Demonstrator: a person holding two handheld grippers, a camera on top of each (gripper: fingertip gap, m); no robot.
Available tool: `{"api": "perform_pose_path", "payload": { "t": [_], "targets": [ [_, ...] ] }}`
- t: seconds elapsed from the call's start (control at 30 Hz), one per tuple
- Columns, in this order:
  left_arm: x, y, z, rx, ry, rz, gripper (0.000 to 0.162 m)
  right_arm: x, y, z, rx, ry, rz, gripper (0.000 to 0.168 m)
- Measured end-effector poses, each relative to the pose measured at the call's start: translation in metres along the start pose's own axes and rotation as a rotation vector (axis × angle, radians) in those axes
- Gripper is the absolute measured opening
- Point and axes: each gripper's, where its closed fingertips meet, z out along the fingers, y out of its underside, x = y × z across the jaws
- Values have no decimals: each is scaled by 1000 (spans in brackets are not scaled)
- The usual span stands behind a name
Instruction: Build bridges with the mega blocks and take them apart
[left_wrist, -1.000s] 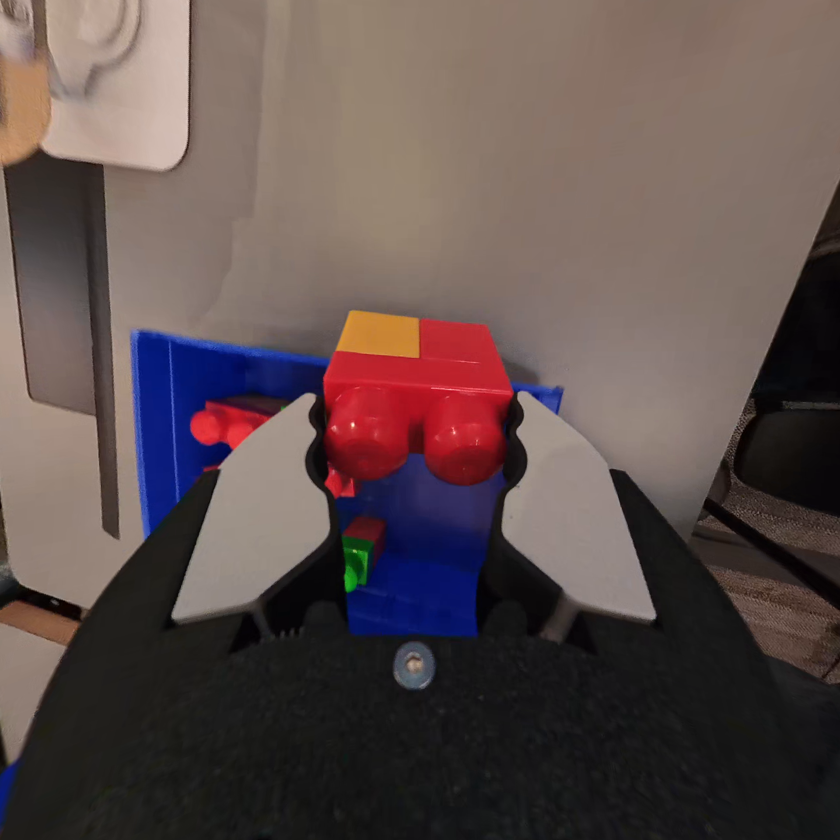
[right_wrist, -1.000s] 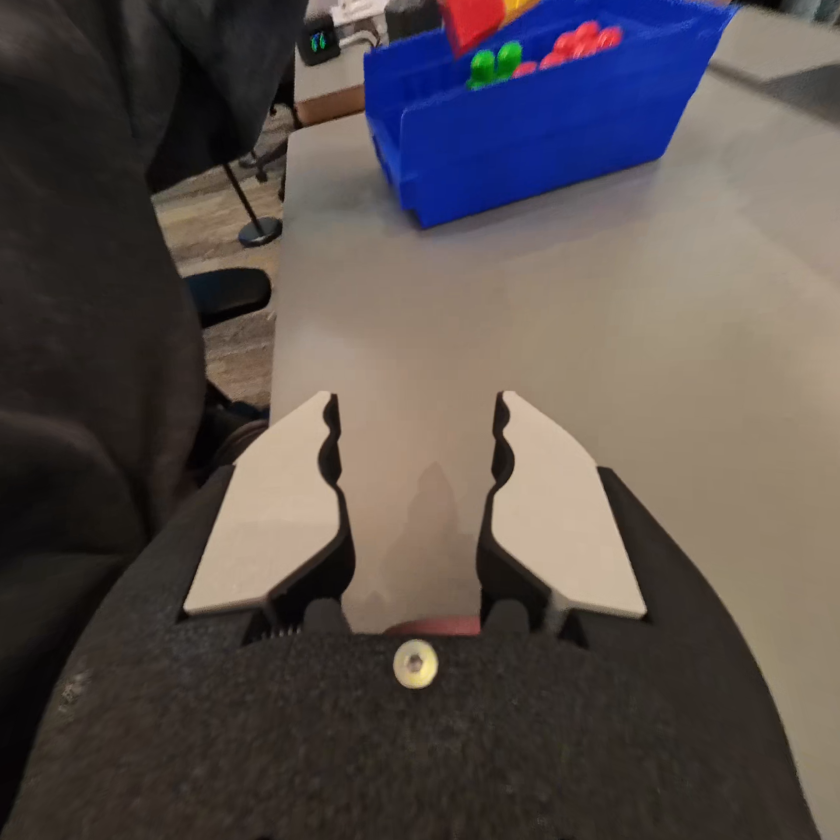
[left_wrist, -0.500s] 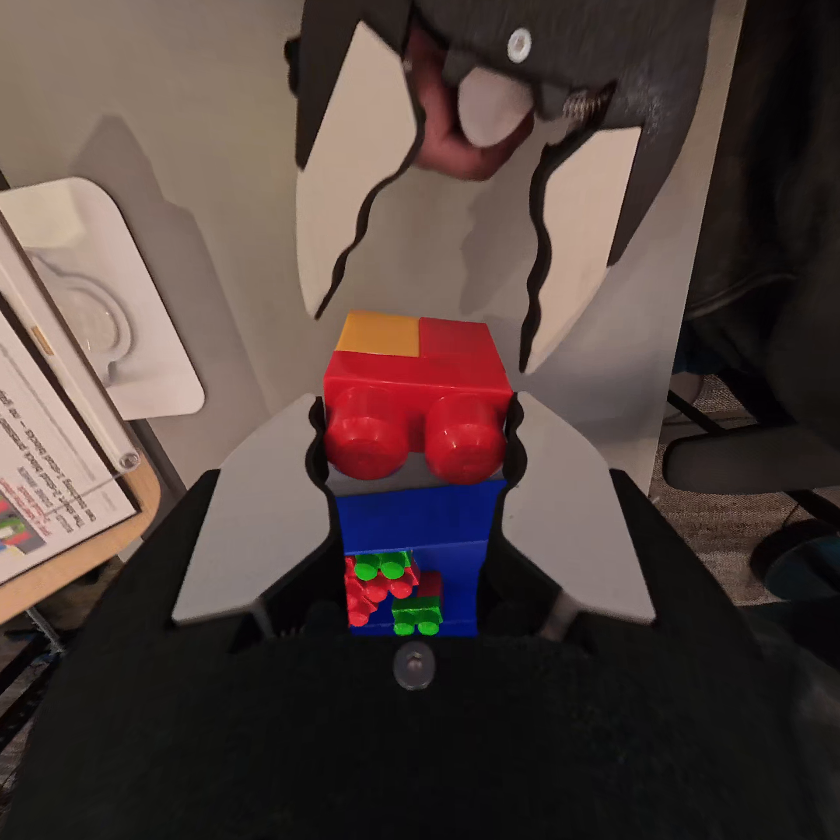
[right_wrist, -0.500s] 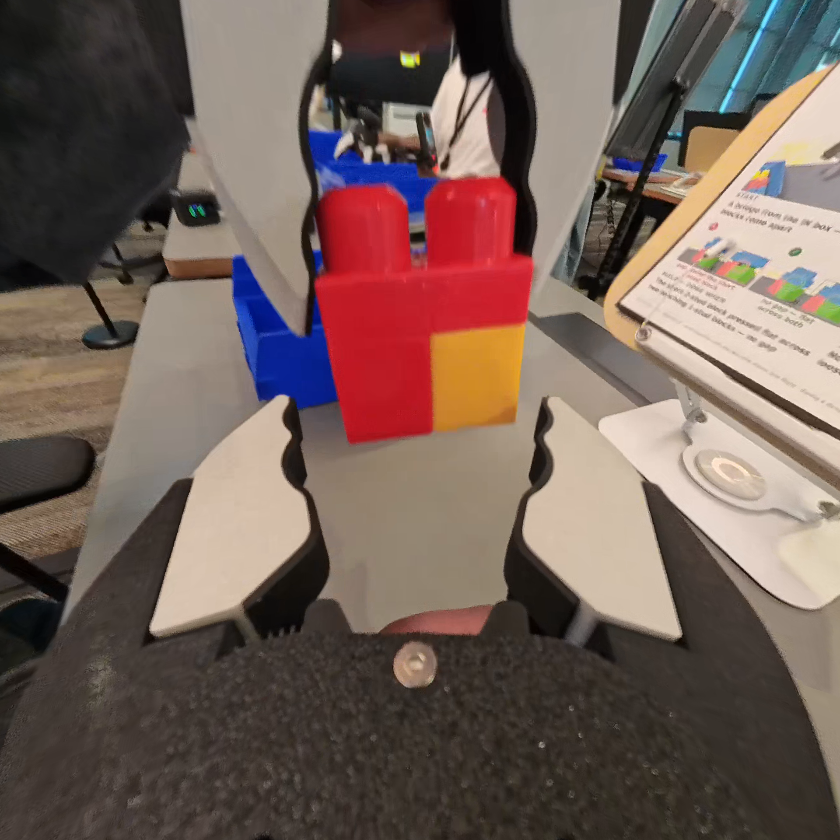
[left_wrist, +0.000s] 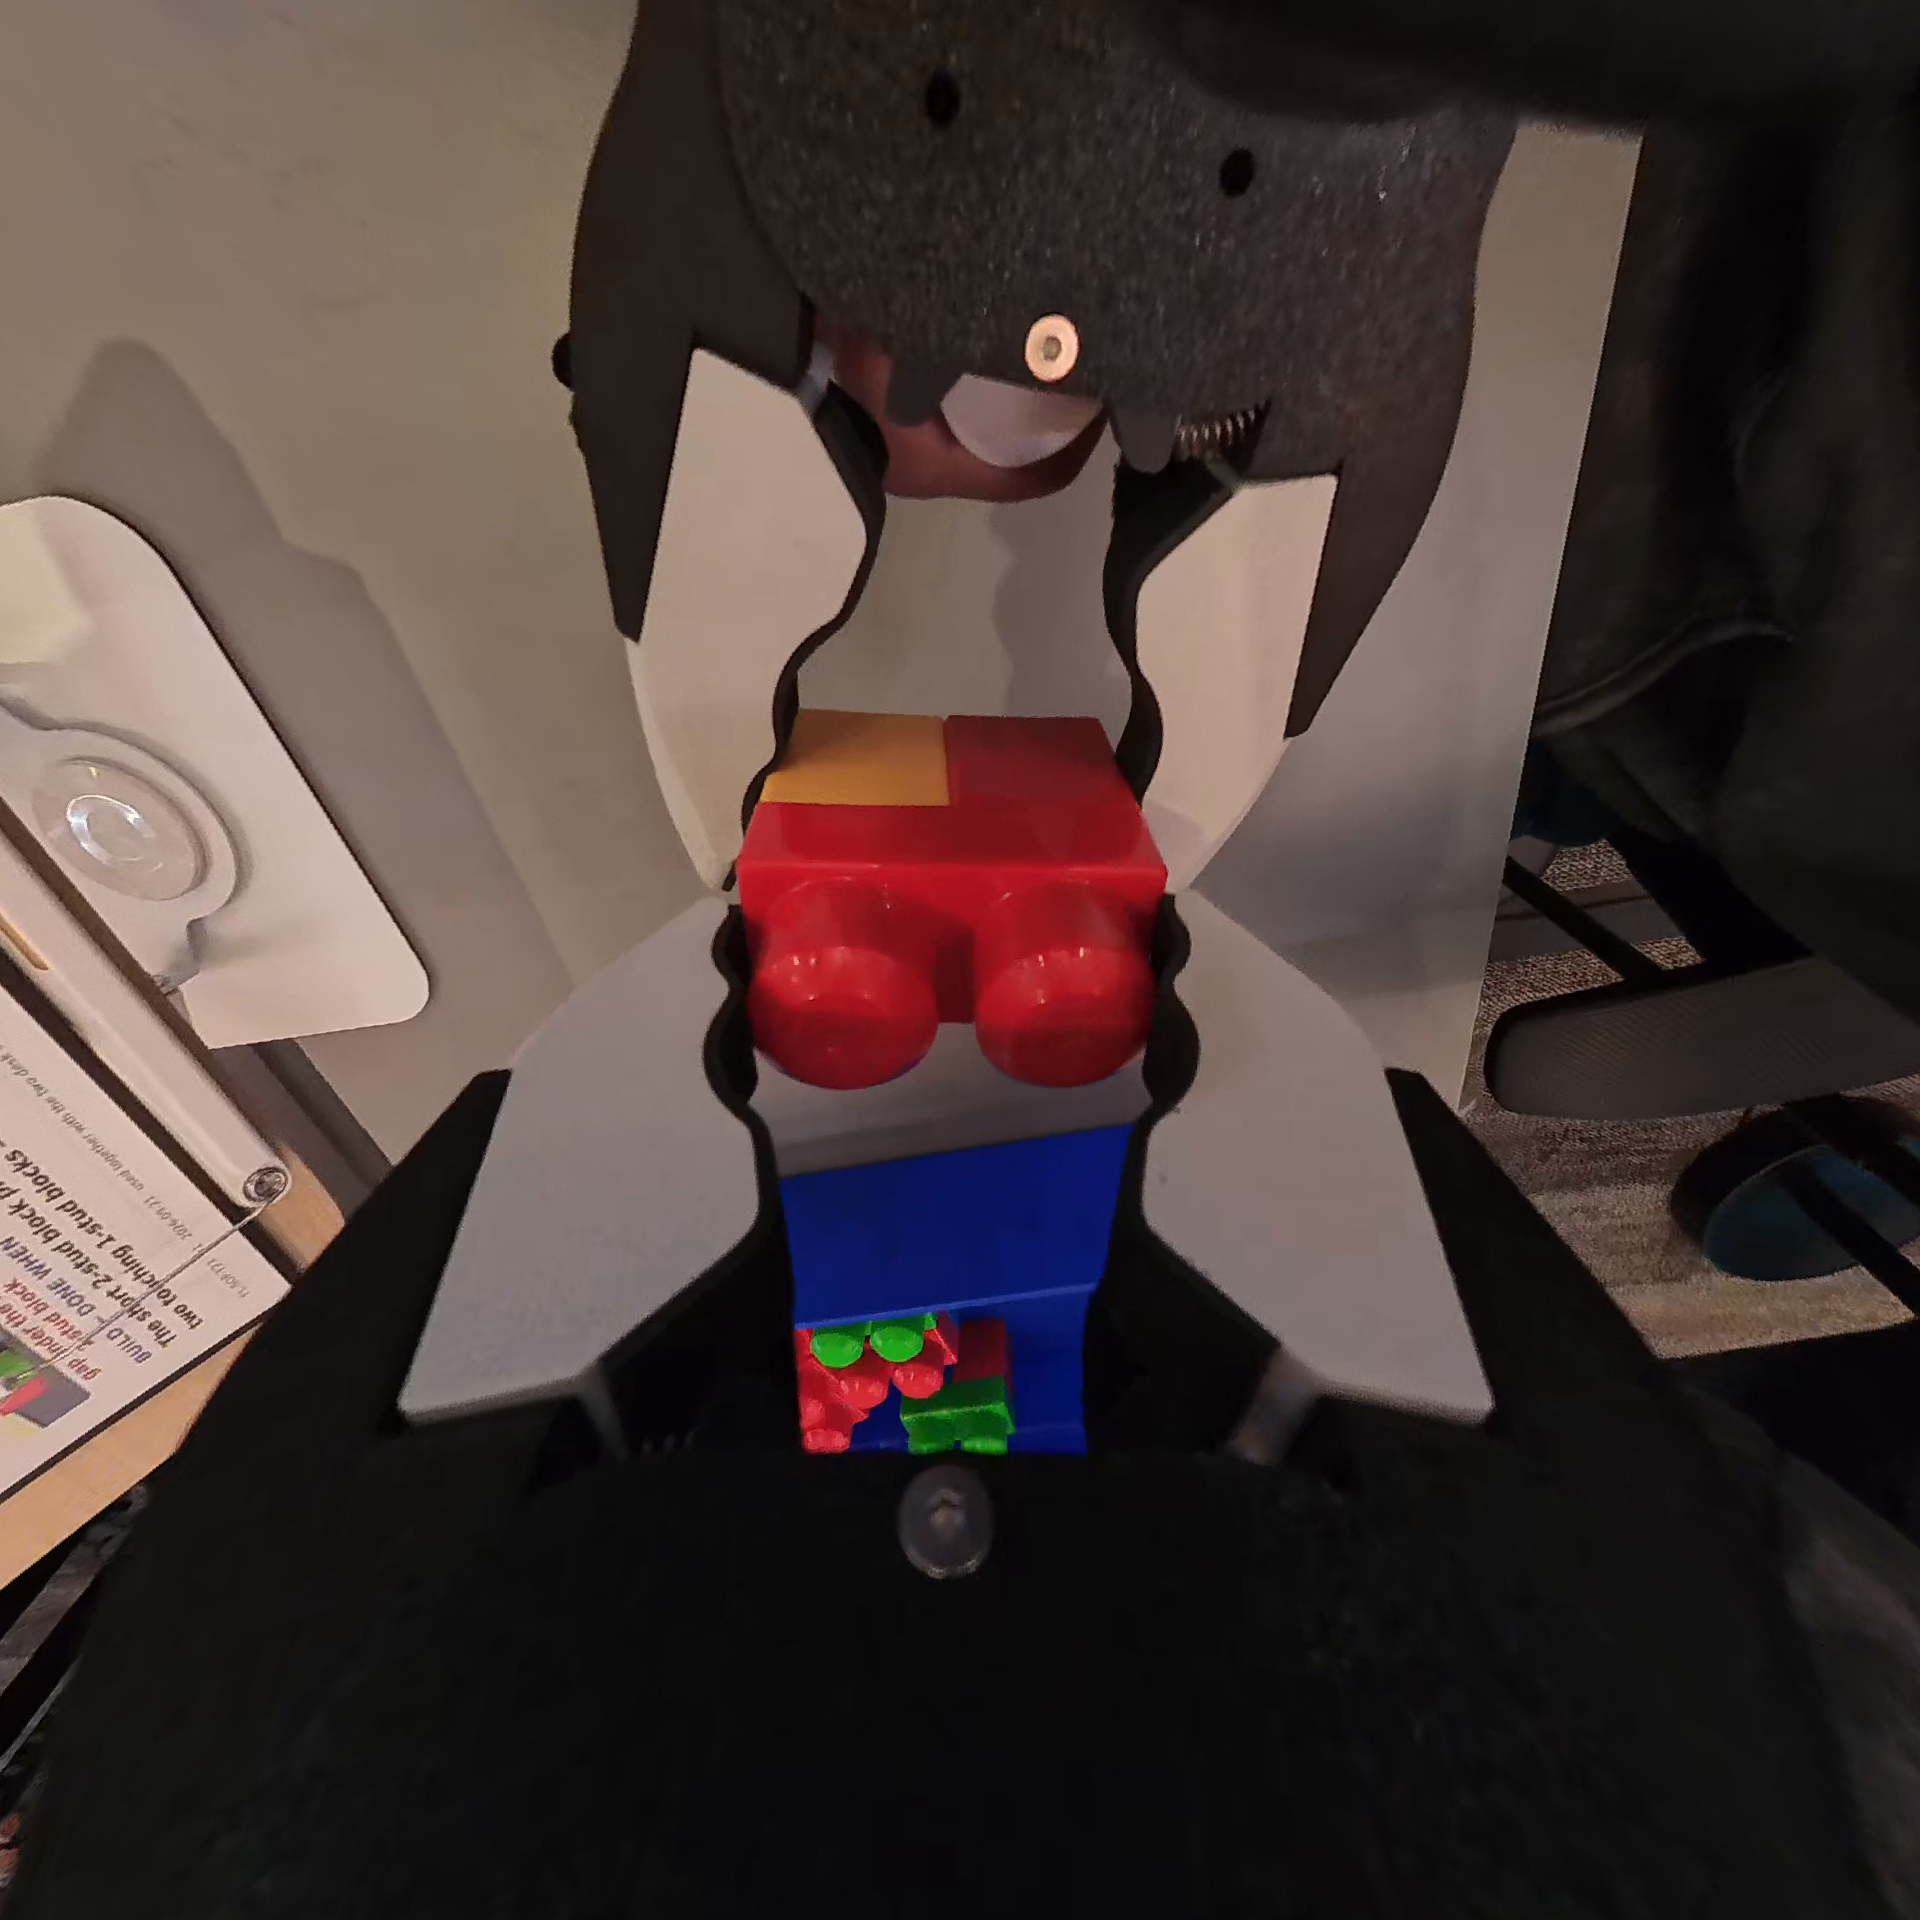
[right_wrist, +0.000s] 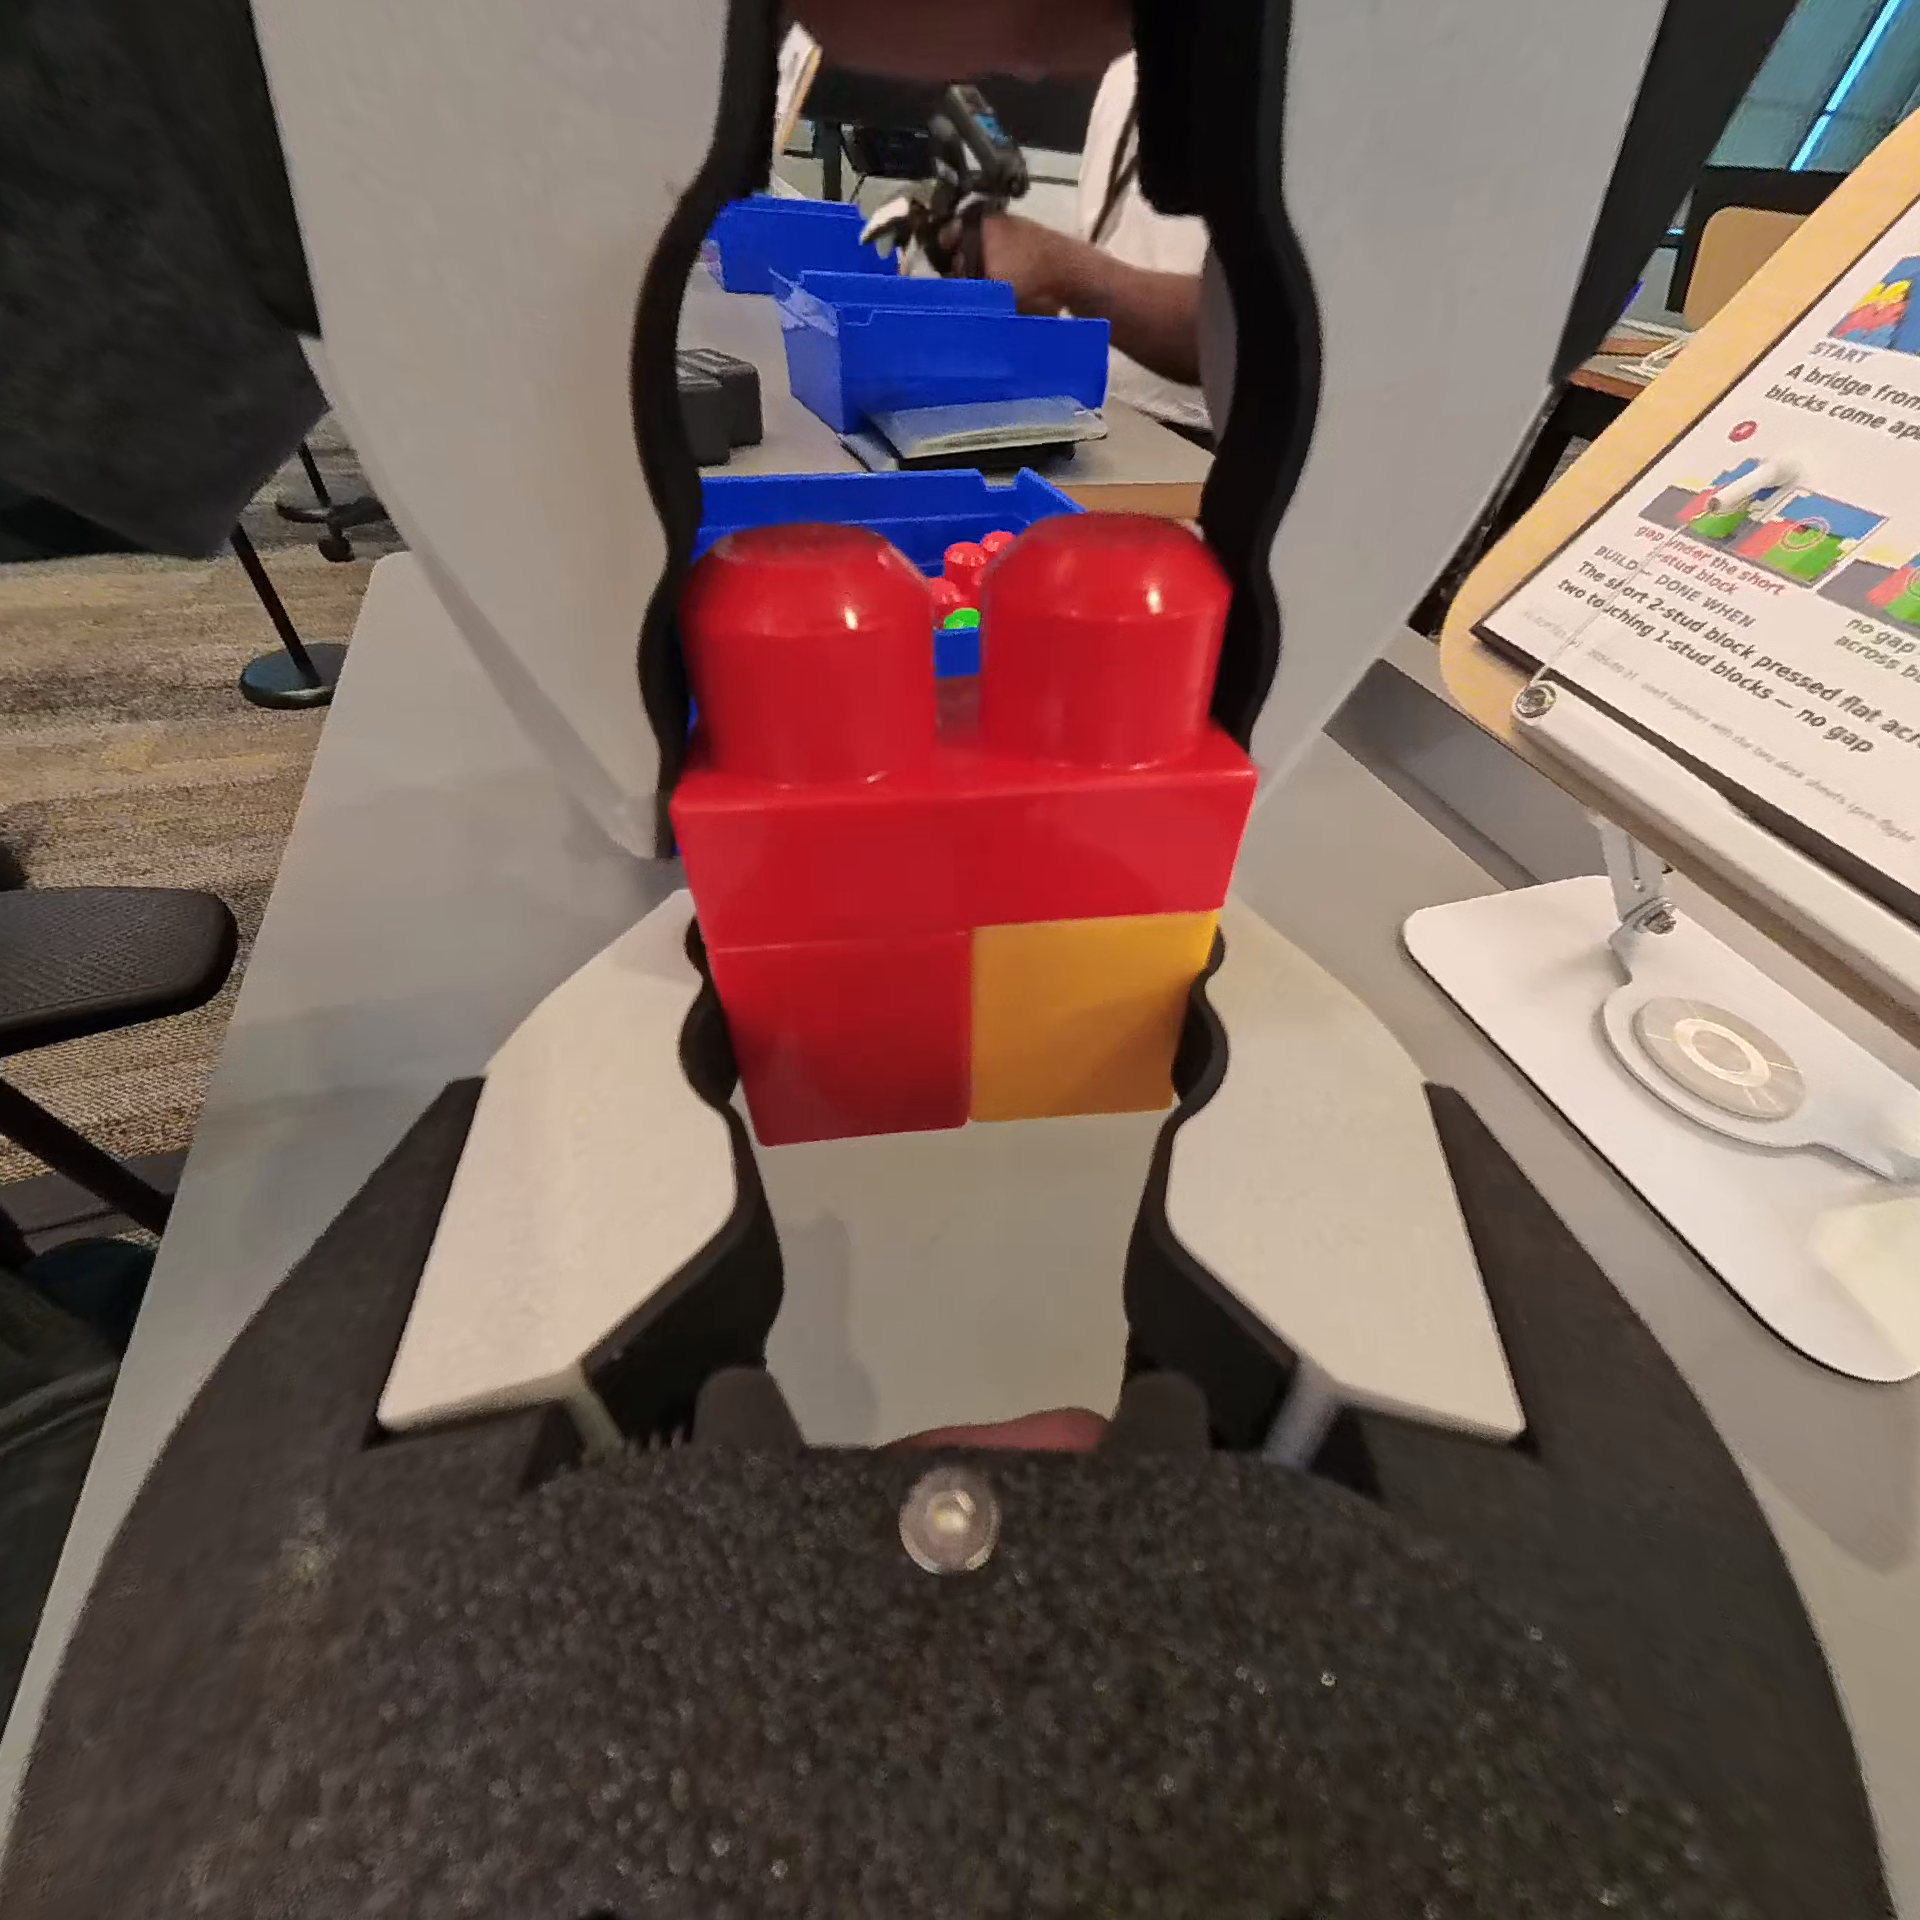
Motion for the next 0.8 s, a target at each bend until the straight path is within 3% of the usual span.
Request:
{"api": "perform_pose_path", "payload": {
  "t": [0.67,0.77,0.8],
  "targets": [
    [0,1,3,11,-69,33,70,-4,12,0,-45,-22,38,83],
    [-5,5,-12,46,-76,3,70,-1,46,4,-177,-4,6,80],
    [-7,7,-23,72,-69,-21,70,-3,50,4,-139,-24,52,80]
  ]
}}
